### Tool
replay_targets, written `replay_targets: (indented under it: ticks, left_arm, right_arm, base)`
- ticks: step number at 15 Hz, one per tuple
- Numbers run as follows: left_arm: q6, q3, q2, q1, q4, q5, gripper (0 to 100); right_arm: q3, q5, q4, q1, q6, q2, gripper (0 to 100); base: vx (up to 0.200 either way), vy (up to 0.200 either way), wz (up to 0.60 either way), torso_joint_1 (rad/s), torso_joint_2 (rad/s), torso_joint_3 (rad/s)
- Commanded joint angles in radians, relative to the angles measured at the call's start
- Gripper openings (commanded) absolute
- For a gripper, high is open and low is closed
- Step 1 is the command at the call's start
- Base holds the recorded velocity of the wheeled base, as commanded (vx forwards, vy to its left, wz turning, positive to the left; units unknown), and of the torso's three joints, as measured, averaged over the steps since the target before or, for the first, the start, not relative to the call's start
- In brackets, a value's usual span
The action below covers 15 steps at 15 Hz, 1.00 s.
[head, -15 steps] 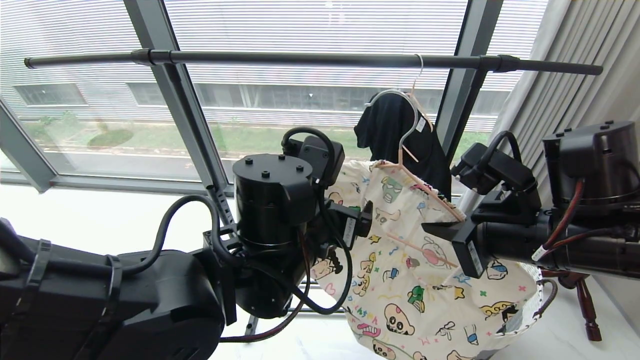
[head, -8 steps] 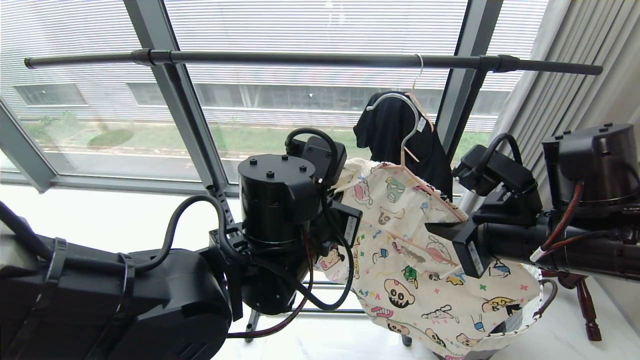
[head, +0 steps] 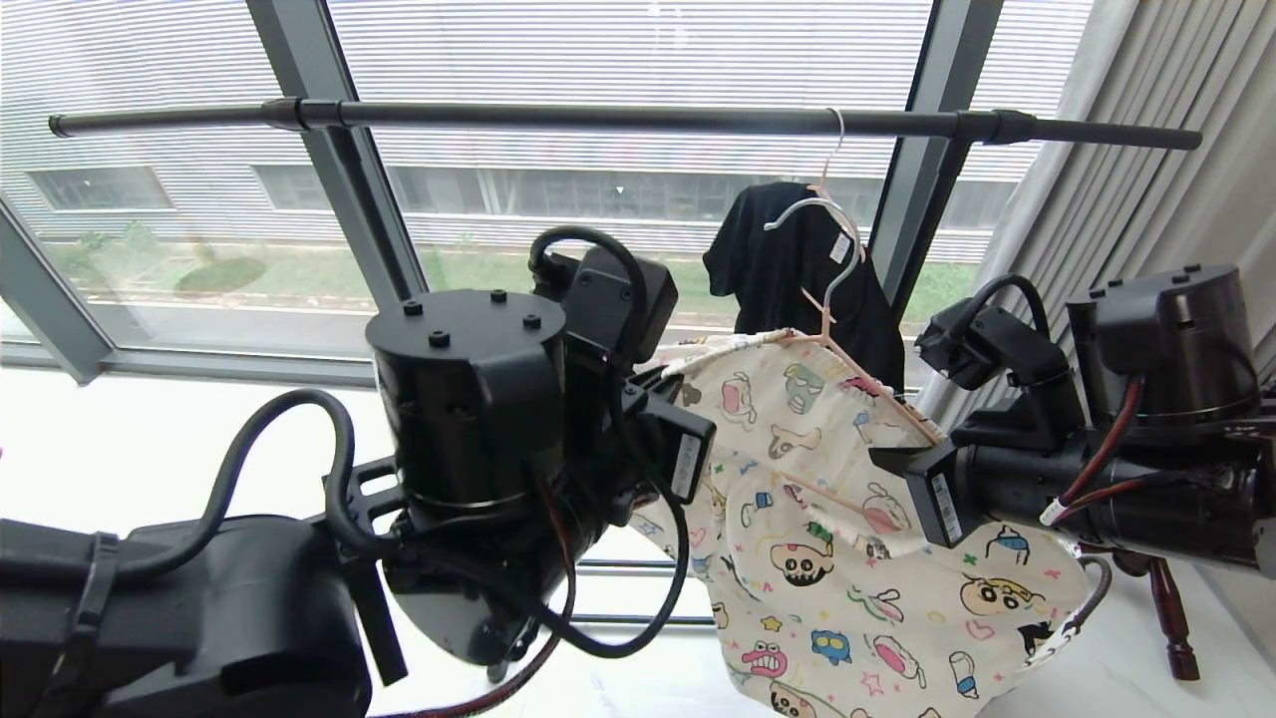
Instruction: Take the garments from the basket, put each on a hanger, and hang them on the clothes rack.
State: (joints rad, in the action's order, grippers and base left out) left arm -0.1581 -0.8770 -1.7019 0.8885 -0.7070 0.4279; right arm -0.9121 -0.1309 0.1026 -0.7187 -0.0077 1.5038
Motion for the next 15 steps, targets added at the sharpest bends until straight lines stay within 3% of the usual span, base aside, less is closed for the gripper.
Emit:
replay_targets:
  ticks: [1,3,5,6,9,12,15]
  left_arm:
    - [0.003,0.079,0.059,0.07,0.001,-0.009,0]
    - [0.04,0.084,0.028,0.142,0.001,-0.018,0]
    - [0.135,-0.017,-0.041,0.194,0.001,-0.018,0]
    - [0.147,-0.043,-0.059,0.198,0.001,-0.018,0]
    - [0.152,-0.125,-0.12,0.204,0.001,-0.018,0]
    - [0.152,-0.115,-0.128,0.23,0.003,-0.017,0]
    - [0.134,-0.059,-0.097,0.196,0.003,-0.011,0]
  right_arm:
    - [-0.007,-0.003,0.0,0.004,0.015,0.001,0]
    - [-0.008,-0.003,0.0,0.002,0.017,-0.008,0]
    - [-0.008,-0.003,0.0,-0.002,0.017,-0.011,0]
    - [-0.008,-0.003,0.0,-0.002,0.017,-0.011,0]
    - [-0.013,-0.003,0.002,-0.002,0.017,-0.013,0]
    - [-0.014,-0.003,0.002,-0.002,0.017,-0.011,0]
    - [-0.014,-0.003,0.0,0.002,0.018,-0.013,0]
  base:
    - [0.0,0.0,0.0,0.0,0.0,0.0]
    - [0.0,0.0,0.0,0.0,0.0,0.0]
    - [0.0,0.0,0.0,0.0,0.0,0.0]
    - [0.0,0.0,0.0,0.0,0.0,0.0]
    - [0.0,0.0,0.0,0.0,0.0,0.0]
    - [0.0,0.0,0.0,0.0,0.0,0.0]
    - [0.0,0.0,0.0,0.0,0.0,0.0]
